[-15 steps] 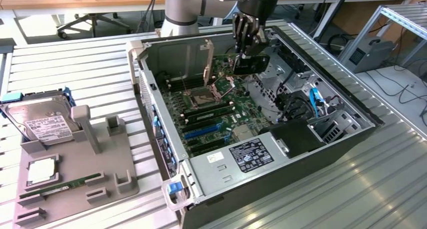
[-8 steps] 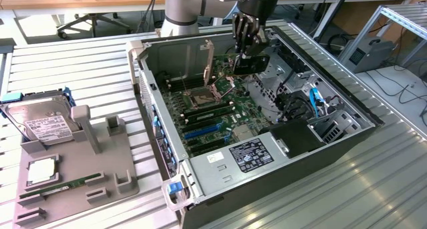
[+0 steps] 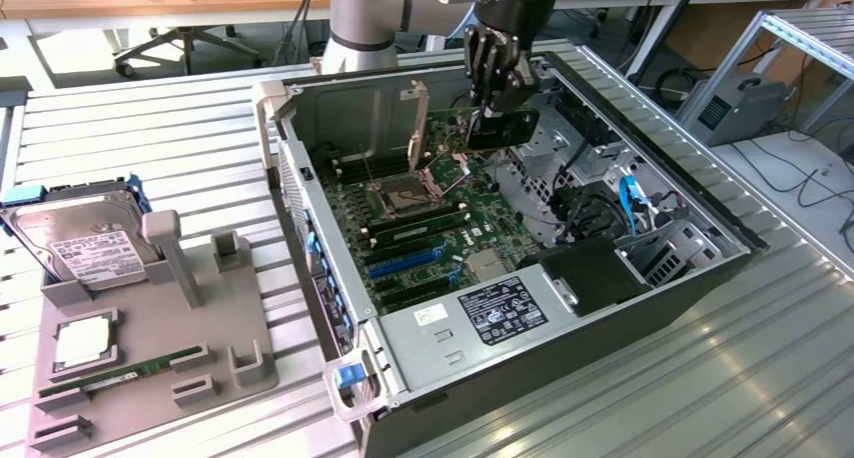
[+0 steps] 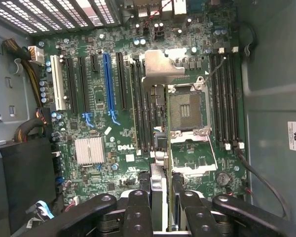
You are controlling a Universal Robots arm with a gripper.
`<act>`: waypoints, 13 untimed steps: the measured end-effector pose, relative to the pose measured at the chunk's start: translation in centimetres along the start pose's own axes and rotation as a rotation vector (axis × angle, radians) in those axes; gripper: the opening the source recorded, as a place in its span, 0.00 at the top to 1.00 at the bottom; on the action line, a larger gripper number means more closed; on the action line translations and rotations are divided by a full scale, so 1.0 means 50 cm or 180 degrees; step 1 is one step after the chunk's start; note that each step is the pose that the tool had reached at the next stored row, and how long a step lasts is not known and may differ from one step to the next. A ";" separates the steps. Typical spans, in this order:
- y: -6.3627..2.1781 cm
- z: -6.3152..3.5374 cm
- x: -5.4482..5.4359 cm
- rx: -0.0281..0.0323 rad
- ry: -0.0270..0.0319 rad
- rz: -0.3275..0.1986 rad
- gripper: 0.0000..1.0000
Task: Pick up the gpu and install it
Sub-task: 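Insert the gpu into the slot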
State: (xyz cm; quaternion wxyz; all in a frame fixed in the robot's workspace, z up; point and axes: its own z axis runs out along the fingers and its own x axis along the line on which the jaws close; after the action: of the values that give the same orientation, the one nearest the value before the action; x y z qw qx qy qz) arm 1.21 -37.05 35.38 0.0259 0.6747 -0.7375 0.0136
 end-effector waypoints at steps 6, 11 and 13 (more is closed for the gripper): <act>0.000 0.000 0.000 0.0002 0.0001 -0.0030 0.73; 0.000 0.000 0.000 0.0003 0.0001 -0.0055 0.73; 0.000 0.000 0.000 0.0004 0.0001 -0.0066 0.73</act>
State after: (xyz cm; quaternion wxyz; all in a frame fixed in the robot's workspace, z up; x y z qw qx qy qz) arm 1.21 -37.05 35.37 0.0257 0.6823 -0.7304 0.0138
